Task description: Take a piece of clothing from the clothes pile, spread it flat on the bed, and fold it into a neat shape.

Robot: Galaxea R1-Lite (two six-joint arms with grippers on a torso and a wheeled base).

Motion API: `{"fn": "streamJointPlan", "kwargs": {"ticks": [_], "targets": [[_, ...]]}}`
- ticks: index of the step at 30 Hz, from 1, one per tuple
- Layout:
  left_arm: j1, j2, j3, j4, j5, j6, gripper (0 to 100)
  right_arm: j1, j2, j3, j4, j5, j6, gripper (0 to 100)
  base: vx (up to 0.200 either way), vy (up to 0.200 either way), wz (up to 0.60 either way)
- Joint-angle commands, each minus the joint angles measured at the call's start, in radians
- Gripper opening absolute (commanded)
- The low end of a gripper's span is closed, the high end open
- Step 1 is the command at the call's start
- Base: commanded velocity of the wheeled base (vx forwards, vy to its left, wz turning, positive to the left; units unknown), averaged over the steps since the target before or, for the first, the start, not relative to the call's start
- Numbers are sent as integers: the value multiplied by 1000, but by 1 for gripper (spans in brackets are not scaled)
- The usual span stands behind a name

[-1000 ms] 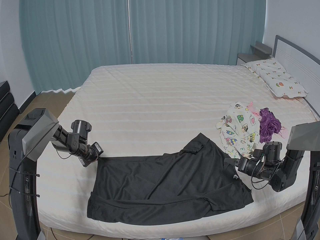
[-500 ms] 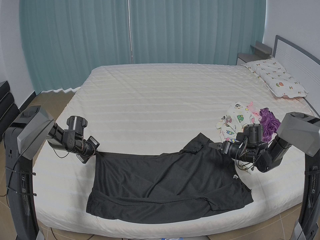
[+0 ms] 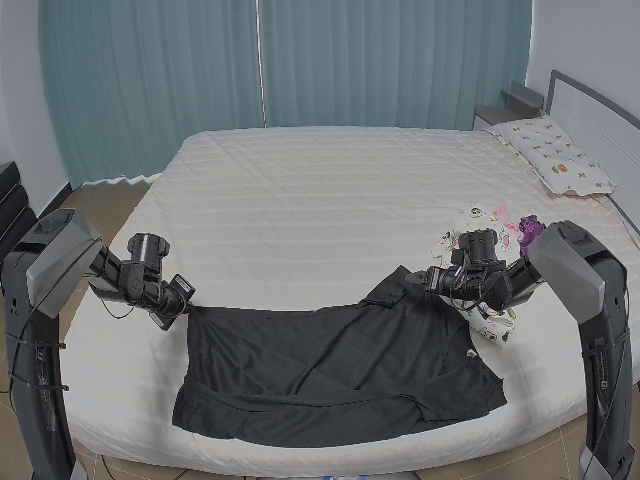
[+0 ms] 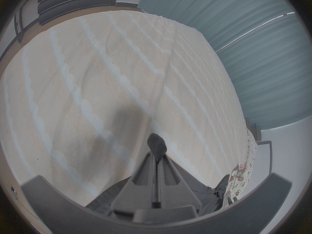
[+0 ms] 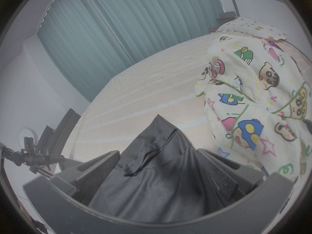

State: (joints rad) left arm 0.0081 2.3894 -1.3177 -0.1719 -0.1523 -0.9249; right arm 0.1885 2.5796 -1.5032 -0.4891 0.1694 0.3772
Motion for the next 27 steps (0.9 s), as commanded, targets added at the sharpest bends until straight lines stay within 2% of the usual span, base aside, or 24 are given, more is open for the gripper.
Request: {"fn": "streamJointPlan", "kwargs": {"ticks": [1, 19, 20, 27], "targets": [[1, -7, 6, -1, -1, 0, 0, -6, 111, -92, 11, -5, 3, 100, 0, 0, 0], [1, -6, 6, -1, -1, 1, 0, -21, 185, -198, 9, -10, 28, 100, 0, 0, 0], [1, -6, 6, -1, 0, 1, 0, -23, 186, -200, 7, -11, 31, 0, 0, 0, 0], [1, -6, 6, -1, -1, 0, 0, -24, 175, -195, -6, -11, 78, 0, 0, 0, 0]]}}
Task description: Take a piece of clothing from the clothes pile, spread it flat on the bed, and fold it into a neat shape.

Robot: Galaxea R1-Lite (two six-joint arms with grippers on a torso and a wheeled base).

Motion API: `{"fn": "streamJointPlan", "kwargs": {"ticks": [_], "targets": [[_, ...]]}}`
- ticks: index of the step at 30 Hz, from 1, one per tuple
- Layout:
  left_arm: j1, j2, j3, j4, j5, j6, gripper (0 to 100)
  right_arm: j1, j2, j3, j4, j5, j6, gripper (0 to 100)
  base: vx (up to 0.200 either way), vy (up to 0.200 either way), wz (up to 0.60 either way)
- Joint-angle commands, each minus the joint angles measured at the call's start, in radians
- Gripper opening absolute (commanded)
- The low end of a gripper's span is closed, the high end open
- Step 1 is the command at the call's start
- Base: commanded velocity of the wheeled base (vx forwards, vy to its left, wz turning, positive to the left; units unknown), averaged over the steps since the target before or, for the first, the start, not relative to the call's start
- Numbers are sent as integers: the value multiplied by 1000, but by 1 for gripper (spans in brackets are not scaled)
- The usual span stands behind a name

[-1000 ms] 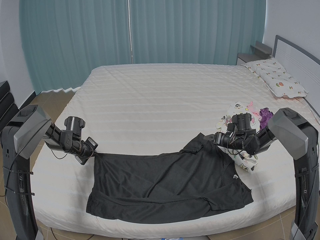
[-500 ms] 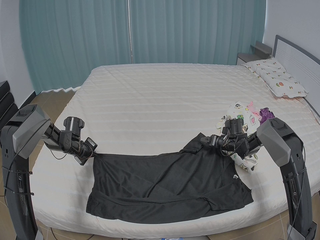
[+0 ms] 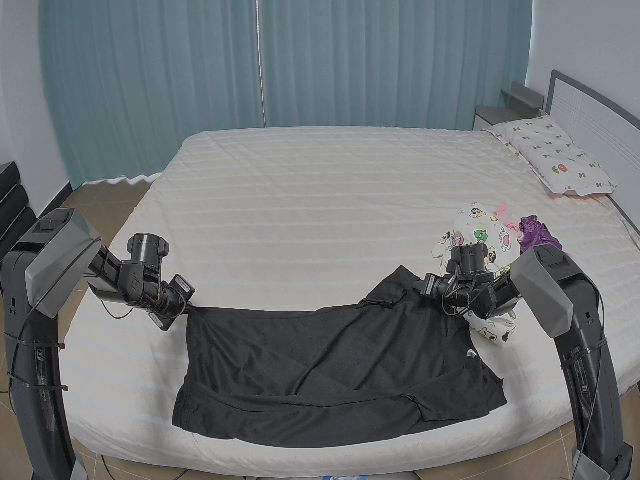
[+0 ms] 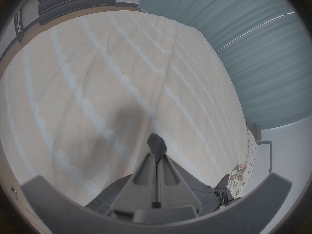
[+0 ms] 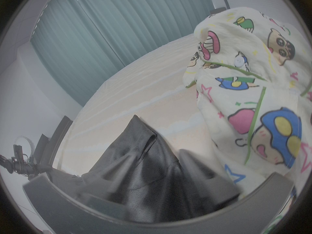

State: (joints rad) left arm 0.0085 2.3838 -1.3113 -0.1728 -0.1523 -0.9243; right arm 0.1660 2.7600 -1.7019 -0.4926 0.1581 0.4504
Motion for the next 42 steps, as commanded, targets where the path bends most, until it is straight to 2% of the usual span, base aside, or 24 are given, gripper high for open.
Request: {"fn": "streamJointPlan", "kwargs": {"ticks": [1, 6, 10, 20, 24, 29, 42], "targets": [[1, 0, 0, -1, -1, -1, 0, -2, -5, 4, -3, 0, 5, 0, 0, 0, 0], [1, 0, 0, -1, -1, -2, 0, -13, -36, 28, -17, -26, 37, 0, 0, 0, 0], [4, 0, -6, -1, -1, -4, 0, -26, -89, 116, -83, -28, 62, 0, 0, 0, 0], [8, -9, -6, -2, -10, -4, 0, -59, -155, 235, -147, -15, 57, 0, 0, 0, 0], [18, -40, -3, -2, -33, -4, 0, -63, -174, 283, -271, -15, 70, 0, 0, 0, 0], [27, -64, 1, 6, -56, -4, 0, -66, -221, 373, -322, 15, 70, 0, 0, 0, 0], [50, -80, 3, 6, -76, -4, 0, -100, -250, 479, -436, 23, 97, 0, 0, 0, 0]]}}
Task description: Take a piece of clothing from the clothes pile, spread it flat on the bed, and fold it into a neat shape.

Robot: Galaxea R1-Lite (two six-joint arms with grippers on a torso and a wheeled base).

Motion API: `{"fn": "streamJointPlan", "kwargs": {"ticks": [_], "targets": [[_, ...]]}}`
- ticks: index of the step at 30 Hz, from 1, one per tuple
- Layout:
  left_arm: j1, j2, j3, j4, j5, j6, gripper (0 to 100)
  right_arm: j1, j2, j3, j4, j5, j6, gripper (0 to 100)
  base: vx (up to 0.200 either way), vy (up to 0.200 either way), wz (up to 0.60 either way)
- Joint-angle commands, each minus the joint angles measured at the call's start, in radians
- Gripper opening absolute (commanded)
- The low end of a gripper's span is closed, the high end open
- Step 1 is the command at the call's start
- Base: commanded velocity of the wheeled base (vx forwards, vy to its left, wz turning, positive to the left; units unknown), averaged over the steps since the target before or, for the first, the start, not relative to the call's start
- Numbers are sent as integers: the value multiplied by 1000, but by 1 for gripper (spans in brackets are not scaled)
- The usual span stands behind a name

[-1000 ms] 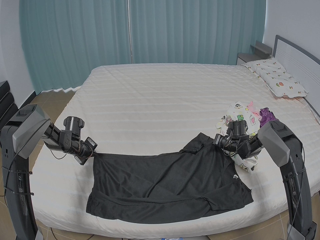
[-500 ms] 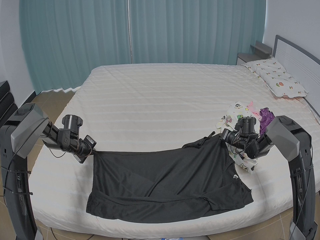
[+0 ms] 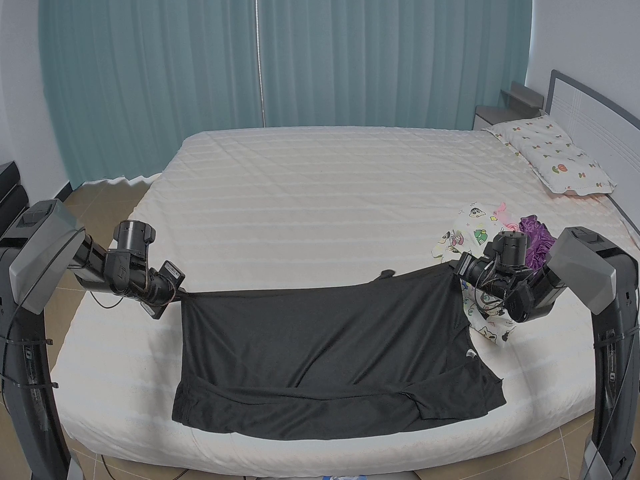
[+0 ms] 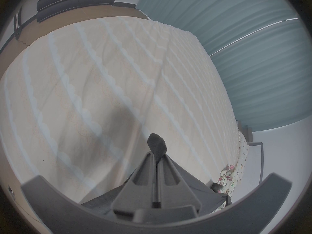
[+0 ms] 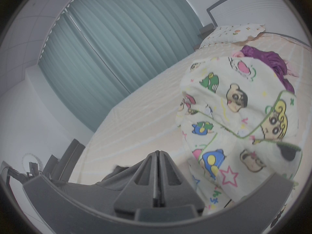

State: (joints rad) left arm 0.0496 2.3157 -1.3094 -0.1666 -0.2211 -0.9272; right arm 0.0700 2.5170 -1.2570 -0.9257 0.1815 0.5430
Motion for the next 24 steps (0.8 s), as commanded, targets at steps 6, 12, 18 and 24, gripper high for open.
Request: {"fn": "streamJointPlan", "kwargs": {"ticks": [6, 12, 18, 24], "targets": [[10, -10, 15, -7, -14, 4, 0, 4, -1, 36, -56, 7, 6, 0, 0, 0, 0], [18, -24, 15, -1, -24, 1, 0, 2, -30, 42, -65, 18, 14, 0, 0, 0, 0], [18, -50, 35, 1, -75, 2, 0, 2, -40, 59, -81, 12, 15, 0, 0, 0, 0], [21, -50, 36, -2, -77, 4, 0, 1, -57, 79, -88, 10, 9, 0, 0, 0, 0]]}}
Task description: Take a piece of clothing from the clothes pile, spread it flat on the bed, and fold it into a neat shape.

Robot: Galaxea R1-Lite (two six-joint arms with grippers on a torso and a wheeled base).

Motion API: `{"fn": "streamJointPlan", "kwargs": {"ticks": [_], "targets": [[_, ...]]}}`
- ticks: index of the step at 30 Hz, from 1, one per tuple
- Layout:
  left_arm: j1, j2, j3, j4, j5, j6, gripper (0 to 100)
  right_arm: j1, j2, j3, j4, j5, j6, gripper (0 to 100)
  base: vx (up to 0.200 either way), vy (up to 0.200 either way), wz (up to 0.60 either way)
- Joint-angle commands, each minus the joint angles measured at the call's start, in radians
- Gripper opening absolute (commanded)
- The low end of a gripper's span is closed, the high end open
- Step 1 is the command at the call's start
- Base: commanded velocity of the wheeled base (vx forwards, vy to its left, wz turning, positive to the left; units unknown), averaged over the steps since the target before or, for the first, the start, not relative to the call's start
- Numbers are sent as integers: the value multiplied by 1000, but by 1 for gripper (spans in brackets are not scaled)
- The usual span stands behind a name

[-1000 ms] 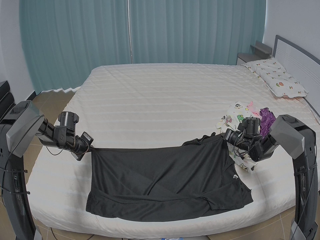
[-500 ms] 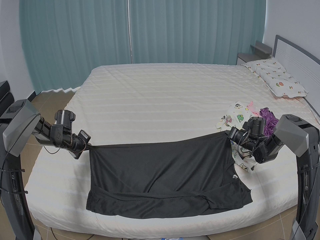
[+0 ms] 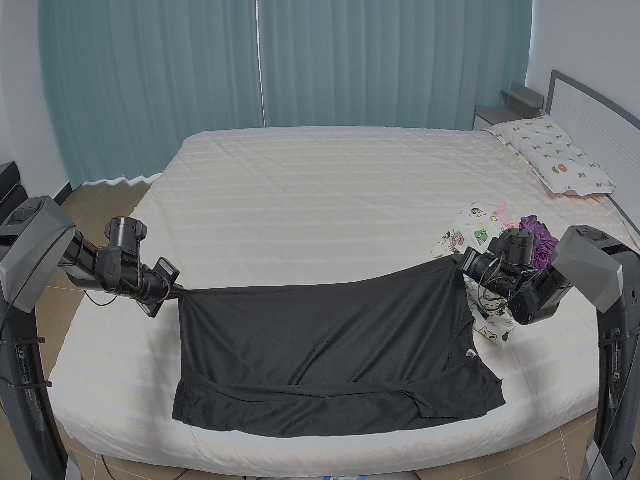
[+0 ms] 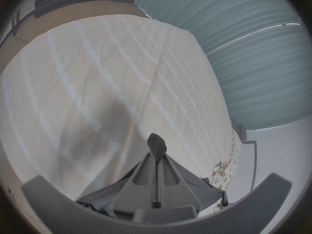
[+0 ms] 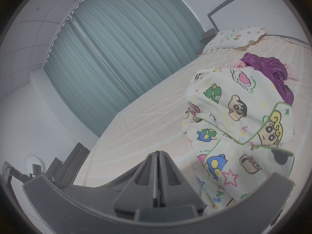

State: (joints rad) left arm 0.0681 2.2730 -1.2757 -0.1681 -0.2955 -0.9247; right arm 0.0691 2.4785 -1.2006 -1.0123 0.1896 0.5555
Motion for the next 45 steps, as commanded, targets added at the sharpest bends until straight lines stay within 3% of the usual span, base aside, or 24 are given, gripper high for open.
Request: {"fn": "streamJointPlan", "kwargs": {"ticks": [1, 9, 12, 15, 20, 27, 36, 45], "targets": [[2, -6, 4, -1, -2, 1, 0, 0, -21, 24, 0, 7, -2, 0, 0, 0, 0], [1, -21, 41, 4, -1, 72, 0, -8, -56, 73, 11, 18, -6, 0, 0, 0, 0], [1, -64, 79, 4, -1, 101, 0, -17, -110, 141, 14, 70, -6, 0, 0, 0, 0], [-2, -69, 87, 4, 1, 118, 0, -17, -125, 165, 5, 74, -9, 0, 0, 0, 0], [4, -99, 85, 5, -2, 116, 0, -17, -141, 156, -11, 73, 0, 0, 0, 0, 0], [12, -136, 124, 4, -1, 124, 0, 29, -66, 158, -17, 67, -57, 0, 0, 0, 0], [18, -127, 110, 1, -1, 124, 0, 8, -87, 135, -42, 22, -54, 0, 0, 0, 0], [30, -107, 105, -7, -1, 127, 0, -20, -96, 162, -69, 19, -52, 0, 0, 0, 0]]}}
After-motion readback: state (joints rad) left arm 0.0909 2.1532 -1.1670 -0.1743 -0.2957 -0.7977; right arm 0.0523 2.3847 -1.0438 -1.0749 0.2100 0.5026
